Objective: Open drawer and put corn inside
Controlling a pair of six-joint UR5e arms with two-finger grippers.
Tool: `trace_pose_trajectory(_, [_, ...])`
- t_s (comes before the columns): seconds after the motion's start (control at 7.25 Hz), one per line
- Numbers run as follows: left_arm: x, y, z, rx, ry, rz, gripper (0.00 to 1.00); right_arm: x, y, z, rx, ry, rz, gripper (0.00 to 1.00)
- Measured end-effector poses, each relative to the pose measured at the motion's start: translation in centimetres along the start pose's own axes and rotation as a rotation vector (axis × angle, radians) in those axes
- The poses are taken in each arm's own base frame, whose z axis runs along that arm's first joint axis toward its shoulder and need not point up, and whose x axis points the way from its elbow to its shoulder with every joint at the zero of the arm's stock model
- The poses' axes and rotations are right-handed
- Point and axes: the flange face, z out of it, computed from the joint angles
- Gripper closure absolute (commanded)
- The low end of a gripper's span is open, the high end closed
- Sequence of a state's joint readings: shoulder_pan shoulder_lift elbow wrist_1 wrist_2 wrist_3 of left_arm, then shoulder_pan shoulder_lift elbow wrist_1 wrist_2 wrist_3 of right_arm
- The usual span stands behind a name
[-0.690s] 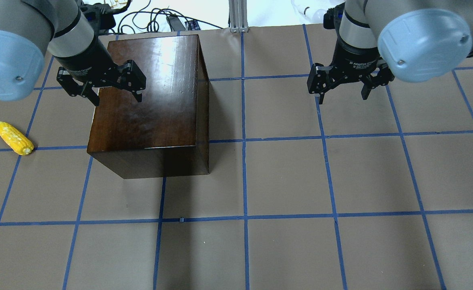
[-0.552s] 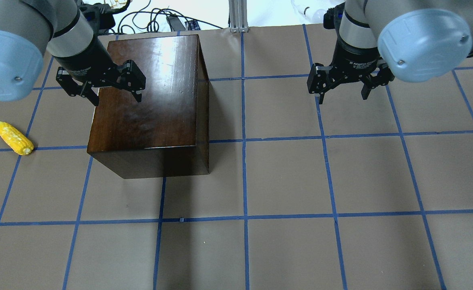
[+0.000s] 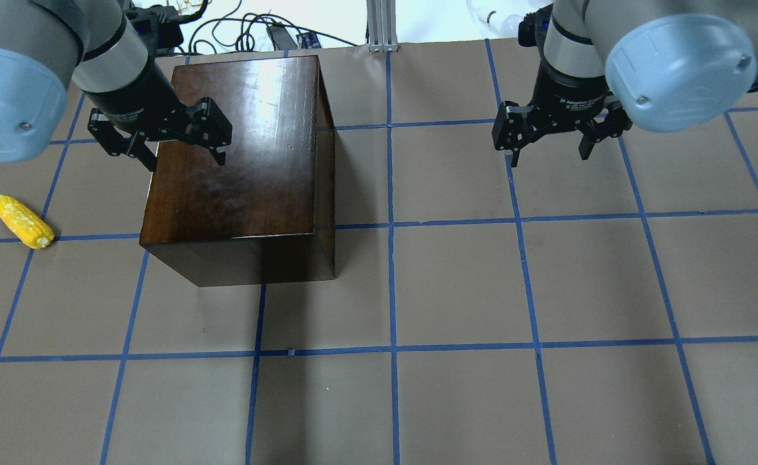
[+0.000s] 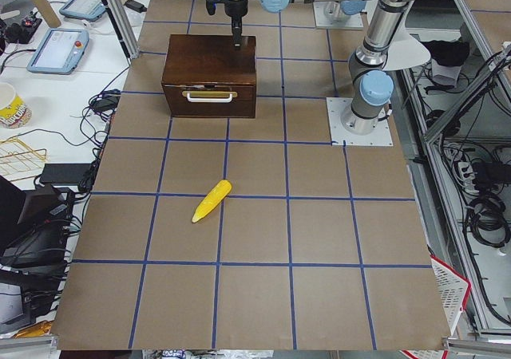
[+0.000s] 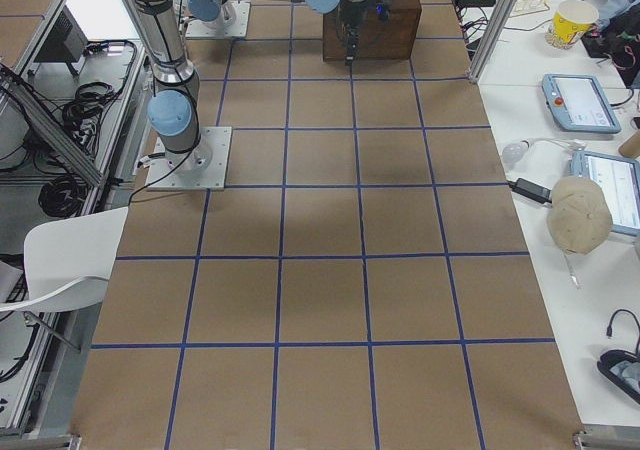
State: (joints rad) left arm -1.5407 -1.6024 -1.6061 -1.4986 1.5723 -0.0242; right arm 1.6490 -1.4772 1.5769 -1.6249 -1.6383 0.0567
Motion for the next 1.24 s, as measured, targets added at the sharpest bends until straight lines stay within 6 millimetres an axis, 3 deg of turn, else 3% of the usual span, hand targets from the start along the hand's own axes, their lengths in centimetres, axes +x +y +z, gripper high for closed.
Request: trace_pose_trajectory(1.24, [-0.43,0.37,-0.43,-0.003,0.005,-0.010,0.00,0.00,0.00,0.00,0.000,0.000,0.000,0.00])
